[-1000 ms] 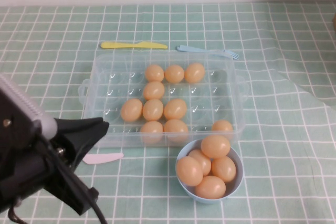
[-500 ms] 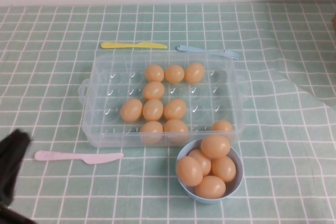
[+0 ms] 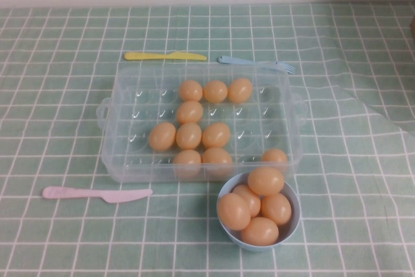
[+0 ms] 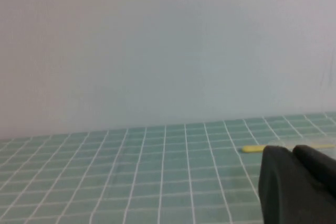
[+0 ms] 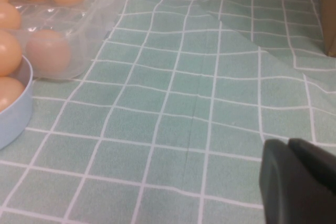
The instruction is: Take an egg out of the egg box
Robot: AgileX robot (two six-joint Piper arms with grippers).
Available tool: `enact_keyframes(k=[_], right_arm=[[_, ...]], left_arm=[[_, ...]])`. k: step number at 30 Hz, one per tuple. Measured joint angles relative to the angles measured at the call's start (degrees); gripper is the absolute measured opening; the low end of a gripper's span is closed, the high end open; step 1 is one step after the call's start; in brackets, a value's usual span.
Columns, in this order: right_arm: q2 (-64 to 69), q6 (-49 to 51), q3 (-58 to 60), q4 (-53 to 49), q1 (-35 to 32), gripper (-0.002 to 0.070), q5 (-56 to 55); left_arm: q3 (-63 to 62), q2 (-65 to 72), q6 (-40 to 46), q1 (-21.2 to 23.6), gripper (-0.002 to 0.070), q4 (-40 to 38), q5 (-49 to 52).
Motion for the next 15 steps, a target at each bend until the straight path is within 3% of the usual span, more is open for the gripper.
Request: enact_keyframes(k=[8,15], right_arm=[[0.0,0.0,0.0,0.0,0.0,-0.0017,0.0],[0.0,0.0,0.0,0.0,0.0,-0.0017,0.0]], left_arm=[[0.1,-1.2,-0.1,-0.6,-0.0002,3.3,18.2],[0.1,-1.2,-2.0,-1.2,-0.0002,4.6,26.4]])
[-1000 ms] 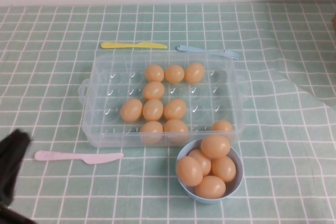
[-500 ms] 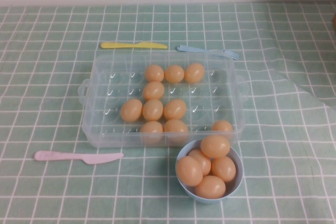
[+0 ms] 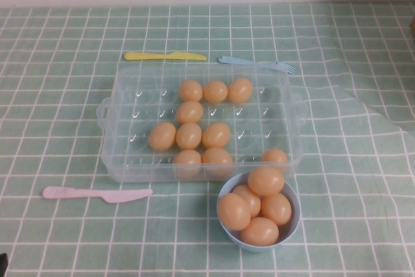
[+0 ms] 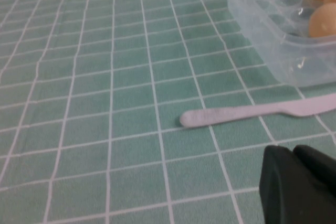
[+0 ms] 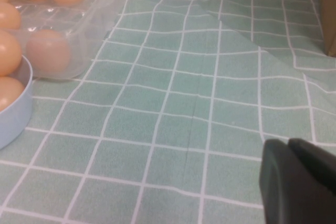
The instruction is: Take an egg out of the egg box
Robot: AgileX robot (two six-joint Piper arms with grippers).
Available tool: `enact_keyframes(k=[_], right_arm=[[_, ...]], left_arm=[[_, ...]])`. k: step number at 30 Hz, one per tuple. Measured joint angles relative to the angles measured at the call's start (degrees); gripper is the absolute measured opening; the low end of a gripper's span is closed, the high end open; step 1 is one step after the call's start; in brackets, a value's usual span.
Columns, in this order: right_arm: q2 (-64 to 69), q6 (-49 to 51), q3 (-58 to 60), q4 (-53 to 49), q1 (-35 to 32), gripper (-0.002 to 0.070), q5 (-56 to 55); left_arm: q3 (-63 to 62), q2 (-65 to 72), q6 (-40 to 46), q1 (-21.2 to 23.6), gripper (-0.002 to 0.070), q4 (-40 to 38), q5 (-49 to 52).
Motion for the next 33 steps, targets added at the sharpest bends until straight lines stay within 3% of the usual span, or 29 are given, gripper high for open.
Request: enact_keyframes(k=[33], right_arm=[[0.0,0.0,0.0,0.0,0.0,-0.0017,0.0]], left_arm=[[0.0,0.0,-0.4,-0.1,-0.0004,1.1,1.0]])
